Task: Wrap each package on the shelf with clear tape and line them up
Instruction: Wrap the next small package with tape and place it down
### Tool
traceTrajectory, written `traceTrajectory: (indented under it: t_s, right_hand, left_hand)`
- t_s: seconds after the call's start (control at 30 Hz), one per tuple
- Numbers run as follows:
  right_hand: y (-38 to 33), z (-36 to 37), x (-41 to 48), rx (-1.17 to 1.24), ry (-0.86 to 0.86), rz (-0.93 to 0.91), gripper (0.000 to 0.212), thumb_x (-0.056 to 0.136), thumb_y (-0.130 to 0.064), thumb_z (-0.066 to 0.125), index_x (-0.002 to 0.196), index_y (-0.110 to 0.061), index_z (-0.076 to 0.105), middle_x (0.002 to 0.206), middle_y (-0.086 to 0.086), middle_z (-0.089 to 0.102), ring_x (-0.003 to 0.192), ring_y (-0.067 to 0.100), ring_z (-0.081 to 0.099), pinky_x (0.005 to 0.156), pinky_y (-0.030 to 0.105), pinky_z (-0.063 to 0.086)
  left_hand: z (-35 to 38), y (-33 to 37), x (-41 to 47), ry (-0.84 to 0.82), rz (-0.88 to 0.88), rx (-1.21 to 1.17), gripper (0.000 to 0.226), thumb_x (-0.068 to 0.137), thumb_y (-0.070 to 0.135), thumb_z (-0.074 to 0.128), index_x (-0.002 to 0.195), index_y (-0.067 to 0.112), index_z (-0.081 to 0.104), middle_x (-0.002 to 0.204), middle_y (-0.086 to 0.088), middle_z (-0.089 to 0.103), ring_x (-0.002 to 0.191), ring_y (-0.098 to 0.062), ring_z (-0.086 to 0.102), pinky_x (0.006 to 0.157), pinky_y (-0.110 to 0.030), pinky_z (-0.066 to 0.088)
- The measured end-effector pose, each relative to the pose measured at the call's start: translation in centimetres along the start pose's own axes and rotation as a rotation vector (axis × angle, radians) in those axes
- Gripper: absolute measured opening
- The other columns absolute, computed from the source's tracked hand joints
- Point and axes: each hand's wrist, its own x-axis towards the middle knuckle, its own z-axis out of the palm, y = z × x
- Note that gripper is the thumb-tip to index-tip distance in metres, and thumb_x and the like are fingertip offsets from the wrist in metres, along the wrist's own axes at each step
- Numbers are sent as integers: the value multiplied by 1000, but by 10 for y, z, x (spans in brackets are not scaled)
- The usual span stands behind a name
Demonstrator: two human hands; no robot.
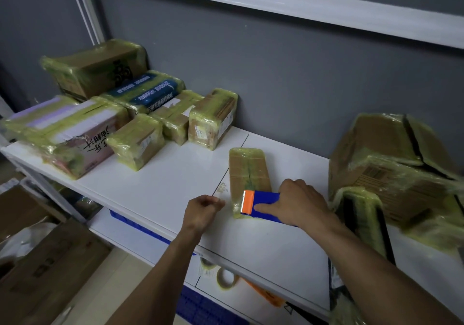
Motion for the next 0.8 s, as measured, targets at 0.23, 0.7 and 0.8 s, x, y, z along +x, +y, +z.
traceTrajectory:
  t_s: [0.23, 0.7, 0.8]
  right_hand:
    - [3, 7, 11, 28, -51, 24, 72, 64, -83, 75, 99, -27, 46, 83, -11, 50, 79, 13, 60, 61, 27, 48]
    - [7, 9, 18, 48, -86, 45, 72, 62, -85, 75, 95, -27, 48, 78, -12, 52, 72, 12, 60, 56, 24, 45]
    - [11, 11, 19, 57, -99, 38, 72, 64, -84, 74, 98, -26, 49, 78, -13, 52, 73, 12, 61, 59, 24, 48]
  left_hand:
    - [13, -1, 8, -64, -8, 74, 8, 86, 22, 76, 91, 21, 82, 98, 4, 77, 93, -17, 67, 81, -33, 55]
    - [16, 4, 16, -6, 103, 214, 42, 84, 29, 82, 122, 14, 72, 107, 1, 76, 102, -15, 68, 85, -24, 51]
    - [19, 4, 6, -89, 46, -91, 21, 94, 37, 70, 106, 21, 78, 105, 1, 77, 99, -12, 72, 88, -27, 55]
